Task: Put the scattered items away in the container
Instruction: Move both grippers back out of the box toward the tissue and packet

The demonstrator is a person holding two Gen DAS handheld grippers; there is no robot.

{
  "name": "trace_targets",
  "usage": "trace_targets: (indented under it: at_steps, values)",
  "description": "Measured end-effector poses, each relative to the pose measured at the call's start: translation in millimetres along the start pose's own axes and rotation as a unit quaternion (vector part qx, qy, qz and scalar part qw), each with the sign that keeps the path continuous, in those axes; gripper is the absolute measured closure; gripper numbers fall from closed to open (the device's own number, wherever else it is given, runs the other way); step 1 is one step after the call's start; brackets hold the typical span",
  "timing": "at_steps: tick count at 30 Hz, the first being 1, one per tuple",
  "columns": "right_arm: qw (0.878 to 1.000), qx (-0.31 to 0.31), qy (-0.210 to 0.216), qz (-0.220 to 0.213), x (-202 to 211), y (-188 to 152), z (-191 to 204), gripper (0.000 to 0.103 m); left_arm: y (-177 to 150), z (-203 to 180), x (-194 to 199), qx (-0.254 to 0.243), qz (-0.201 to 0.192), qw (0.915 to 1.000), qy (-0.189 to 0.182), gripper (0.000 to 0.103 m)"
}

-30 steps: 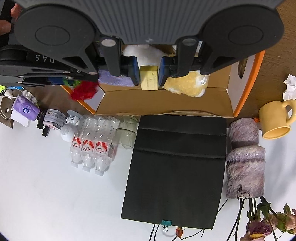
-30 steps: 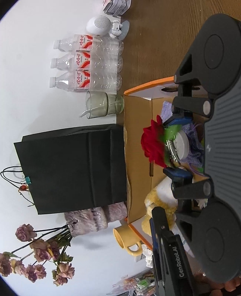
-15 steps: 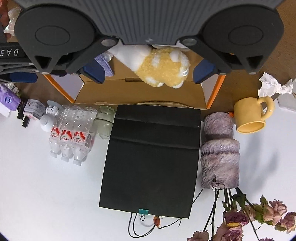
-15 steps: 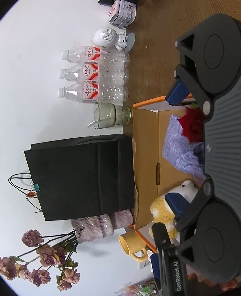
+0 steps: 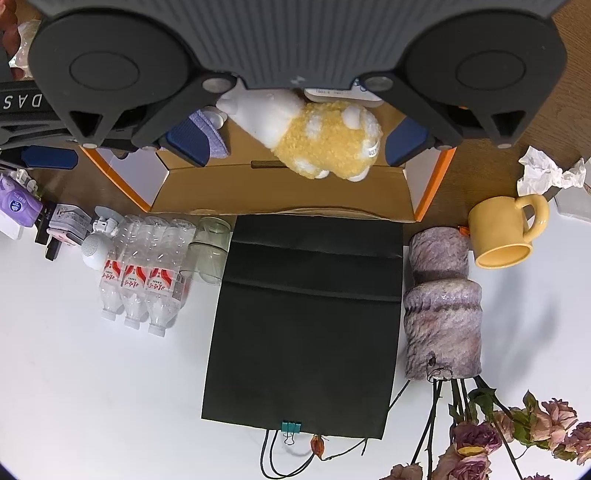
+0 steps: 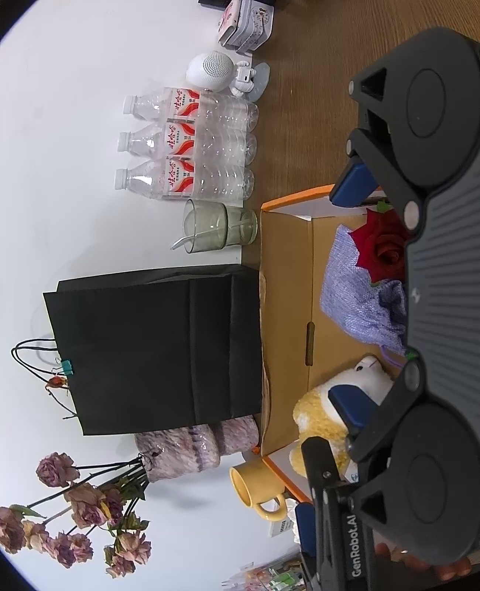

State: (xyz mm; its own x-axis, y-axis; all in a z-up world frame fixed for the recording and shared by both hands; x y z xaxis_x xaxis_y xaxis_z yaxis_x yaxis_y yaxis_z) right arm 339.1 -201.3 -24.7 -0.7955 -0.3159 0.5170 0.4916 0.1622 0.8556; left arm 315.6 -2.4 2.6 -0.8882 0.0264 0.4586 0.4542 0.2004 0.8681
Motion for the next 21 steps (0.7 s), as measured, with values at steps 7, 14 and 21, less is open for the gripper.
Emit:
trace_targets:
  at_steps: [7,14,21]
  values:
    - [1.000,0.003,-0.004,-0.008,6.8,0.0,2.9,0.000,0.3,2.2,8.4,0.002,-0.002,1.0000,-0.003,0.000]
    - [1.000,0.013,-0.007,-0.024,35.7,-7.6,13.7,0.000,-6.3,13.9,41.5,0.007,-0.008,0.9999,0.000,0.000]
    - [0.999,0.016,-0.010,-0.032,68.5,-22.1,28.2,0.000,-14.3,44.4,80.2,0.020,-0.014,0.9995,0.020,0.000]
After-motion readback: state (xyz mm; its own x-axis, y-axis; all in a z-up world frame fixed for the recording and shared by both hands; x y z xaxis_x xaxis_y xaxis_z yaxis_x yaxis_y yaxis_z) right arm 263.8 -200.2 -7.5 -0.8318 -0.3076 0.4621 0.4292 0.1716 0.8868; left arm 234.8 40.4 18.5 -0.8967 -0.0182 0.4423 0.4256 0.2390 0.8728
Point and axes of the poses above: each gripper's, at about its wrist camera, not at the fingertips, and x roughly against the way its jaws point, z to its left, y to its top, the point moved 2 cm from there along -x, roughly the way its jaws point, and after that the axes turned 6 degrees about x, right-handed, at the moved point
